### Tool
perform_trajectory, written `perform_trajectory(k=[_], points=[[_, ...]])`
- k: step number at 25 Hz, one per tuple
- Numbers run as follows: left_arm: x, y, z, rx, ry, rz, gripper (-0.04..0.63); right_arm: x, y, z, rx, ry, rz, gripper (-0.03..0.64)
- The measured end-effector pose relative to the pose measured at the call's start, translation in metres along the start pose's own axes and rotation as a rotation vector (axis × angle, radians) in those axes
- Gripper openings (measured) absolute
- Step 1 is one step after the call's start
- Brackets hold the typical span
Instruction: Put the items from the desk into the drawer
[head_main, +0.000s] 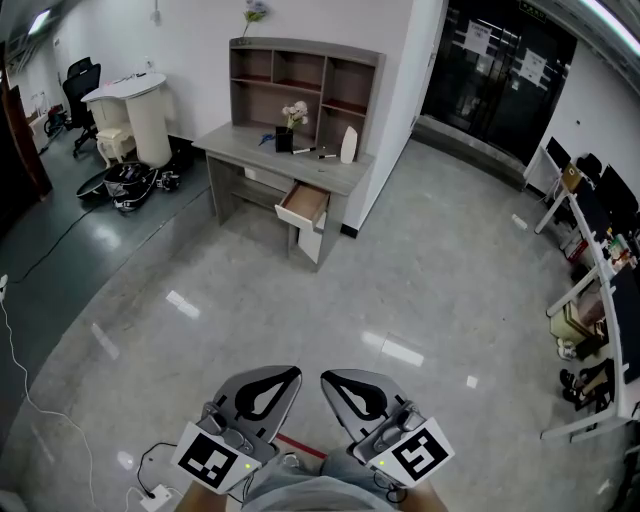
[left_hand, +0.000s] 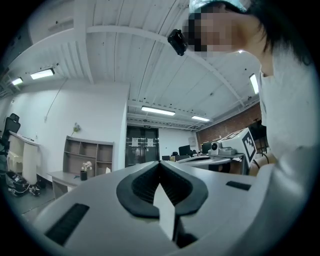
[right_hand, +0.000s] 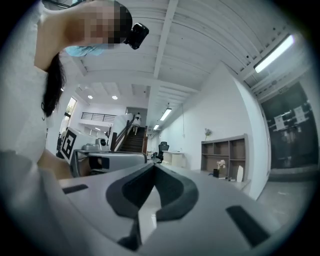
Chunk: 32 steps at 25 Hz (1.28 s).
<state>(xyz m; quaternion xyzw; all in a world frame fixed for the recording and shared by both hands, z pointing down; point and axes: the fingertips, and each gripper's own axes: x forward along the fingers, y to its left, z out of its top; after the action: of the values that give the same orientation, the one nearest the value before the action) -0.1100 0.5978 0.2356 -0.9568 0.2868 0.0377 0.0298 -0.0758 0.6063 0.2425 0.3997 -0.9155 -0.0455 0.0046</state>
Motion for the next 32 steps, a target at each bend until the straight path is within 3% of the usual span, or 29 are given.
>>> perform_trajectory(k=[5,9,16,21,27,32], points=[[0.027,0.015,-0.009,0.046,0.013,0.008,0.008,0.007,-0.035,-0.004,0.038,-0.028,-0.018,0.008],[0.067,0.041,-0.017,0.01,0.005,0.011,0.008,0.022,-0.076,-0.013,0.026,-0.037,-0.008,0.008],[0.178,0.089,-0.008,0.007,-0.046,0.052,0.008,0.052,-0.193,-0.009,0.03,-0.06,0.056,0.008],[0.254,0.116,0.003,0.053,-0.107,0.106,0.008,0.065,-0.272,-0.014,0.038,-0.05,0.112,0.008],[0.3,0.141,-0.015,0.054,0.004,0.155,0.008,0.085,-0.33,-0.019,0.048,-0.085,0.156,0.008],[0.33,0.172,-0.027,0.047,0.012,0.155,0.008,0.106,-0.365,-0.029,0.051,-0.075,0.149,0.008]])
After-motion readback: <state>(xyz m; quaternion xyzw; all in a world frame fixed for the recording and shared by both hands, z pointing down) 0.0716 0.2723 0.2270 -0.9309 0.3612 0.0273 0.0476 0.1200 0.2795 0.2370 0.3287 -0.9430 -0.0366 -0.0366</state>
